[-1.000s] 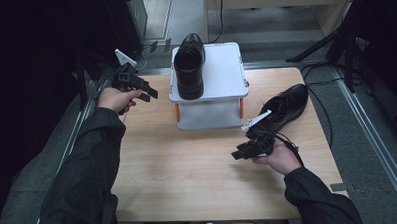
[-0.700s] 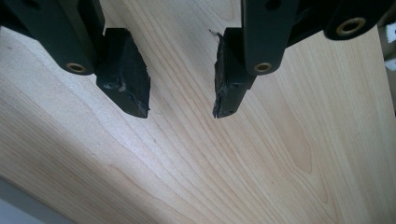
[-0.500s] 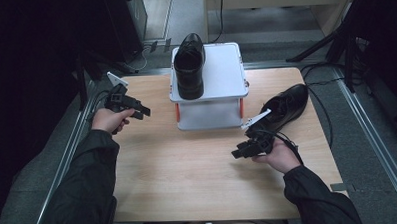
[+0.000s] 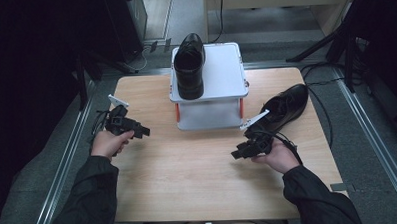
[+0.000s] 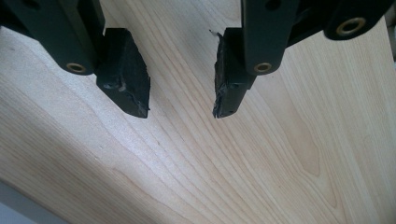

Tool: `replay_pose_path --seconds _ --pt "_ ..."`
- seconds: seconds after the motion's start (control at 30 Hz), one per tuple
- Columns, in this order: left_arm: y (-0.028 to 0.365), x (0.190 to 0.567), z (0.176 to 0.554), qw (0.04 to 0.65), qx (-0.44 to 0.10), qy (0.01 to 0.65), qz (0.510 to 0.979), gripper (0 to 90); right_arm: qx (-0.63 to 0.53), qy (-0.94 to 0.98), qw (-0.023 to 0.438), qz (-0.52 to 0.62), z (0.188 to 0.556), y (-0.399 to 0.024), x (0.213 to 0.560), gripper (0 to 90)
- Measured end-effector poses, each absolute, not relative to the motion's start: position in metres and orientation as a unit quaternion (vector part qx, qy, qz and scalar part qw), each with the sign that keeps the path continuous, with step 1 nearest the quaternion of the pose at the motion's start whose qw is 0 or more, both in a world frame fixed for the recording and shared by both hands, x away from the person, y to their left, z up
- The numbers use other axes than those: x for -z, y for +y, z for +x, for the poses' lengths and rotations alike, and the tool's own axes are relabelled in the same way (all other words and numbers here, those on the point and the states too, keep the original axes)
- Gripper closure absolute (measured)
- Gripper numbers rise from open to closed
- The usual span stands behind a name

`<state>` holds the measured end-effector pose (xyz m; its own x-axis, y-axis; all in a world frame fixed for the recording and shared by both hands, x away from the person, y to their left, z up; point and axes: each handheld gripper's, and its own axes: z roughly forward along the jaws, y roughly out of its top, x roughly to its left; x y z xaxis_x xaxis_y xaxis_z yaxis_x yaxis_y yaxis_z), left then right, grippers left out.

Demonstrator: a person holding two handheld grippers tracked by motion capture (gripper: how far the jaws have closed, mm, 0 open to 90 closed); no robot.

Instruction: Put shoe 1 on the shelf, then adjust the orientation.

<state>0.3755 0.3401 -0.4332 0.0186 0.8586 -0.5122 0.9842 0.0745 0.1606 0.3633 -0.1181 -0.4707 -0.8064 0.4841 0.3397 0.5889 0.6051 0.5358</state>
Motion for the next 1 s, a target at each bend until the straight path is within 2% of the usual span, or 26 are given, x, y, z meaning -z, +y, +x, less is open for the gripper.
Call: replay_pose_path --seconds 0.3,1.0 --pt "0.339 0.447 0.354 0.273 0.129 0.687 0.661 52.9 0.324 -0.893 0.082 -0.301 0.363 -0.118 0.472 56.6" --pt "0.331 0.446 0.348 0.277 0.125 0.663 0.684 50.4 0.354 -0.875 0.081 -0.32 0.375 -0.131 0.459 56.2"
